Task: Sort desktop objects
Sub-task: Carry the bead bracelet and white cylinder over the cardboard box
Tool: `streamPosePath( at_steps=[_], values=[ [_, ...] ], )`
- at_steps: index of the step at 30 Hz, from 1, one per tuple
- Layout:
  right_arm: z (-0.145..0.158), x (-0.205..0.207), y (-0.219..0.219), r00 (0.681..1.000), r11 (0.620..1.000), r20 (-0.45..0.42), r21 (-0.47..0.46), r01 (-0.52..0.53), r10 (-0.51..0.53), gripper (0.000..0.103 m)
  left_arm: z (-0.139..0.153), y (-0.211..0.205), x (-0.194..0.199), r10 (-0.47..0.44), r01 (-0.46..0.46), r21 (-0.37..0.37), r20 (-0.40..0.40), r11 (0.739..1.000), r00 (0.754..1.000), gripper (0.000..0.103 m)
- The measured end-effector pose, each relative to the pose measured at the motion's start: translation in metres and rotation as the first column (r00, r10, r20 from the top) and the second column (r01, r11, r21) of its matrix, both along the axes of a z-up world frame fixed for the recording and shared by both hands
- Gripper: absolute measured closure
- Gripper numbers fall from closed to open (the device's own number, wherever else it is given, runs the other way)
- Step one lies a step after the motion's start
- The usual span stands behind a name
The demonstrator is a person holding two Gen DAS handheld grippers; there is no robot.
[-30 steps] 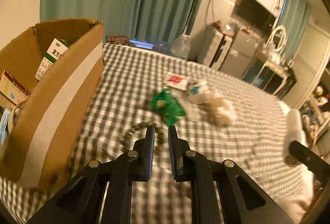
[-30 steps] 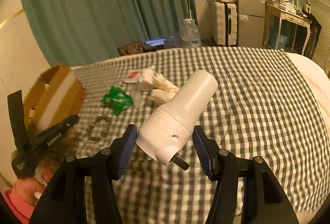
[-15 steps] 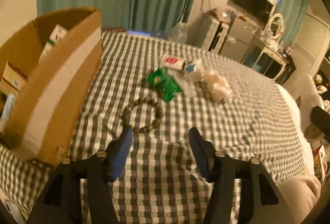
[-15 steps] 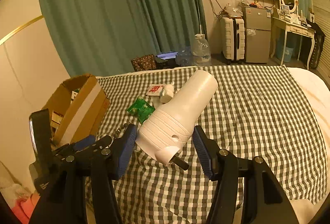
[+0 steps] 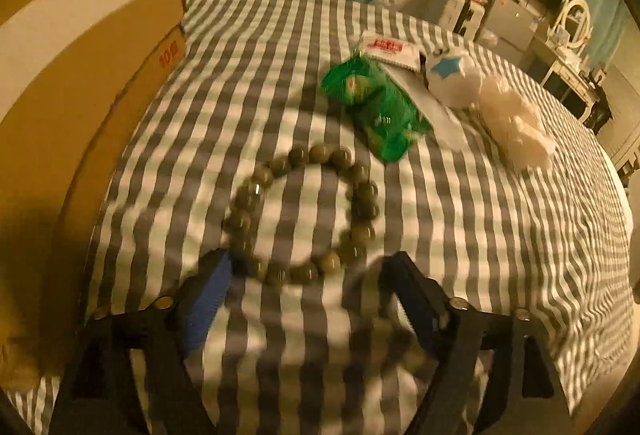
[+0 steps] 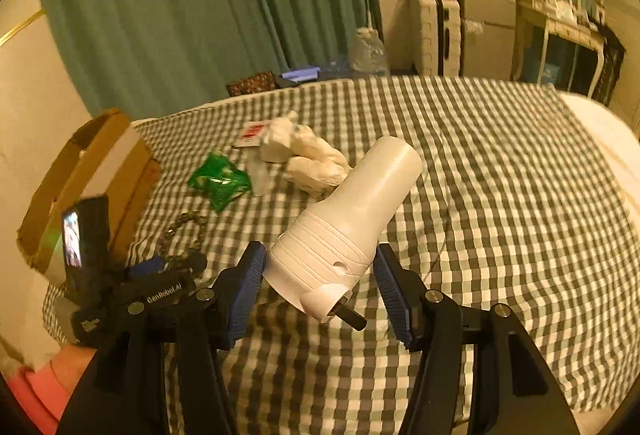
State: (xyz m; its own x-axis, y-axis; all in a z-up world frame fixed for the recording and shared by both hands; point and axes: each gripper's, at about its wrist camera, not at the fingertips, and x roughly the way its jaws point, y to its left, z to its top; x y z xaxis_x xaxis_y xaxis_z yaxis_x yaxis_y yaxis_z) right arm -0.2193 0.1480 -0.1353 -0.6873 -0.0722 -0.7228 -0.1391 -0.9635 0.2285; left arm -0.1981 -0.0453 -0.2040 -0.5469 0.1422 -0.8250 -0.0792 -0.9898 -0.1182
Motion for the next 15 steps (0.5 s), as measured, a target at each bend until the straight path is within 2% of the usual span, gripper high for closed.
streamPosePath(
  at_steps=[2, 4, 9, 11, 15],
  values=[
    [-0.007, -0.007, 0.007, 1.000, 0.999, 0.018, -0.033, 0.003, -0.003, 0.047, 0.000, 0.002, -0.006, -0.012, 0.012, 0.001, -0.030, 1.000, 0.999, 0.019],
    [-0.012, -0.012, 0.009, 1.000, 0.999, 0.031, -0.039, 0.005, -0.004, 0.047, 0.001, -0.001, -0.009, -0.012, 0.013, 0.011, -0.067, 1.000, 0.998, 0.057],
    [-0.017, -0.016, 0.002, 0.999, 1.000, 0.042, -0.014, -0.013, 0.013, 0.047, 0.006, -0.024, -0.008, 0.039, -0.030, 0.133, -0.068, 0.991, 0.997, 0.092],
    [-0.016, -0.014, -0.001, 0.999, 1.000, 0.036, -0.003, -0.019, 0.019, 0.047, 0.013, -0.026, -0.003, 0.039, -0.026, 0.139, -0.090, 0.990, 0.995, 0.092],
    [-0.004, -0.004, -0.010, 1.000, 0.999, 0.005, 0.025, -0.024, 0.023, 0.047, 0.043, -0.024, 0.021, 0.008, 0.024, 0.153, -0.204, 0.988, 0.979, 0.092]
  ],
)
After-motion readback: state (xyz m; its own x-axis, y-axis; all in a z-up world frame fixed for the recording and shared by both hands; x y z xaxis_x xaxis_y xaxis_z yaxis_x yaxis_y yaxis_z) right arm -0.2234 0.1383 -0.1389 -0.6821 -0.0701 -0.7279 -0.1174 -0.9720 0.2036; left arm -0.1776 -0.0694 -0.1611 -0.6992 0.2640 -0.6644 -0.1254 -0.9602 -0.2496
